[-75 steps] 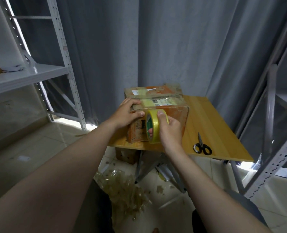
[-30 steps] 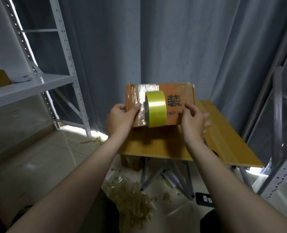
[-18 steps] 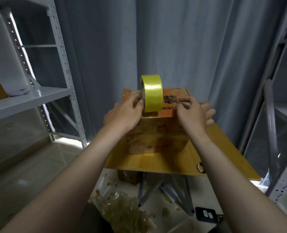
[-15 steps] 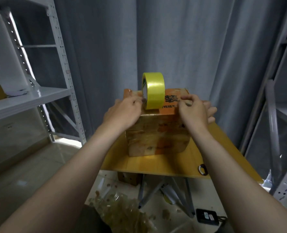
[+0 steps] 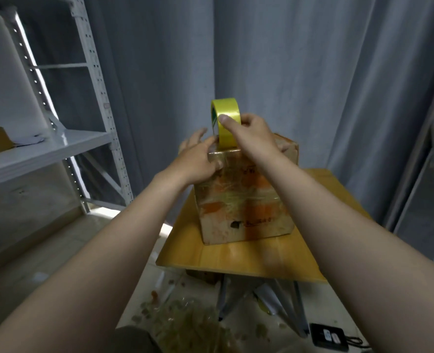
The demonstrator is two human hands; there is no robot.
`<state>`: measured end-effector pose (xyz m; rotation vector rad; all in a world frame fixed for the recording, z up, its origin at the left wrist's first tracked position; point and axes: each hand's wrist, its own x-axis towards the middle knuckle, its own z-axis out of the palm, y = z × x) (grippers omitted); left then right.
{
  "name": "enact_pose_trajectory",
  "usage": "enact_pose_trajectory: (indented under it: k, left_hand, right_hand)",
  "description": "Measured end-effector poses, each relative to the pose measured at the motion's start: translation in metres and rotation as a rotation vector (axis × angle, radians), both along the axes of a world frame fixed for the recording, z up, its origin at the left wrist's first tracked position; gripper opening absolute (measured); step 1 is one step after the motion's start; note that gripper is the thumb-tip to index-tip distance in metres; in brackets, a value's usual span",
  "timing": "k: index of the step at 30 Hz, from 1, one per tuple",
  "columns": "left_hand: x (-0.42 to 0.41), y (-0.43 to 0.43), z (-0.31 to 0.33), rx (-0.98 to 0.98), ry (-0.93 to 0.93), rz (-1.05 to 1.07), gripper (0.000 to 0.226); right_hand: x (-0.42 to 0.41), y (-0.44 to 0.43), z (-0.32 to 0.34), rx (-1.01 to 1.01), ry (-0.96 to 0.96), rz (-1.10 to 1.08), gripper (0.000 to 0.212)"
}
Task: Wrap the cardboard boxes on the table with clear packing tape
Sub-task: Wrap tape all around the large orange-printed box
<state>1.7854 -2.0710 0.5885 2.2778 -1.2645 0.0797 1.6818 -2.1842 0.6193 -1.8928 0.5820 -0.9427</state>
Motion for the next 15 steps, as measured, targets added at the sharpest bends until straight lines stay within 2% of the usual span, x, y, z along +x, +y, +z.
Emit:
enact_pose_trajectory:
  k: [2, 7, 12, 15]
  left_hand:
    - [0.009, 0.002, -0.005, -0.042, -0.057, -0.088, 0.066]
    - [0.020, 0.005, -0.018, -0.202, 0.024, -0.116, 0.045]
    - [0.022, 0.005, -0.017, -0.169, -0.019, -0.071, 0.043]
    - [0.020, 0.004, -0.015, -0.144, -0.067, -0.079, 0.036]
  right_hand:
    - [0.009, -0.003, -0.003, 0.004, -0.027, -0.009, 0.036]
    - [0.013, -0.006, -0.020, 0.039, -0.138, -0.012, 0.037]
    - [0.004, 0.003, -0.021, 0.035, -0.219, -0.036, 0.044]
    - [-0.005, 0.012, -0.017, 0.076, -0.275, -0.123, 0.047]
